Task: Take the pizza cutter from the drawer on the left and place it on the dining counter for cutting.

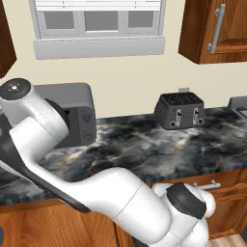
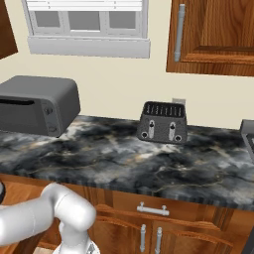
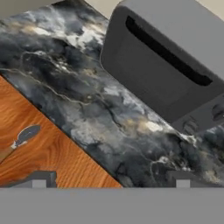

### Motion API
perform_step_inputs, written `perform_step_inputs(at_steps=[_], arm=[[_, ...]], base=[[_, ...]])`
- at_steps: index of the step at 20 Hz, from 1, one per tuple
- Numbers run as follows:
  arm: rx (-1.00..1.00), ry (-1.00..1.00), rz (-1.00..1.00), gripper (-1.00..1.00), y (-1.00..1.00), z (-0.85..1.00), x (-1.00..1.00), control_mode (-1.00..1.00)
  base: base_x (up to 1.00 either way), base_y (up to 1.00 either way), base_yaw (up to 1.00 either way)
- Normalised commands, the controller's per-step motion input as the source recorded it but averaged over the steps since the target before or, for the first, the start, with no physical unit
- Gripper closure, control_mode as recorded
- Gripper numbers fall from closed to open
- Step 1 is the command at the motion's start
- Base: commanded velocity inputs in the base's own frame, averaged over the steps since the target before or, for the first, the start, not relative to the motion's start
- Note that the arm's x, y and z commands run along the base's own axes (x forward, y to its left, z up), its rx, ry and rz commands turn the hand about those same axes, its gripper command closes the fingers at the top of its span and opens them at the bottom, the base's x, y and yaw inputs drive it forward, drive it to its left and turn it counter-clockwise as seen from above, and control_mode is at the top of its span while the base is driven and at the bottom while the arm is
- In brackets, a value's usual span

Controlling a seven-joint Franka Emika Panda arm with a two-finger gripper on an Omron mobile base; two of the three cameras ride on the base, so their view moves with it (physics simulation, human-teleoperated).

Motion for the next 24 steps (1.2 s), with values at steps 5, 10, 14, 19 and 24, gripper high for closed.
perform_step_inputs(at_steps=[5, 10, 14, 19, 24], arm=[[0.00, 0.17, -0.09, -1.00, -0.02, -0.65, -0.16, -1.00], [0.00, 0.15, -0.13, -1.00, 0.00, -0.30, -0.51, -1.00], [0.00, 0.13, -0.17, -1.00, 0.01, -0.42, -0.22, -1.00], [0.00, 0.29, -0.27, -1.00, 0.08, -0.40, 0.00, -1.00], [0.00, 0.27, -0.26, -1.00, 0.11, -0.52, -0.10, -1.00]], base=[[0.00, 0.00, 0.00], [0.00, 0.00, 0.00], [0.00, 0.00, 0.00], [0.00, 0.00, 0.00], [0.00, 0.00, 0.00]])
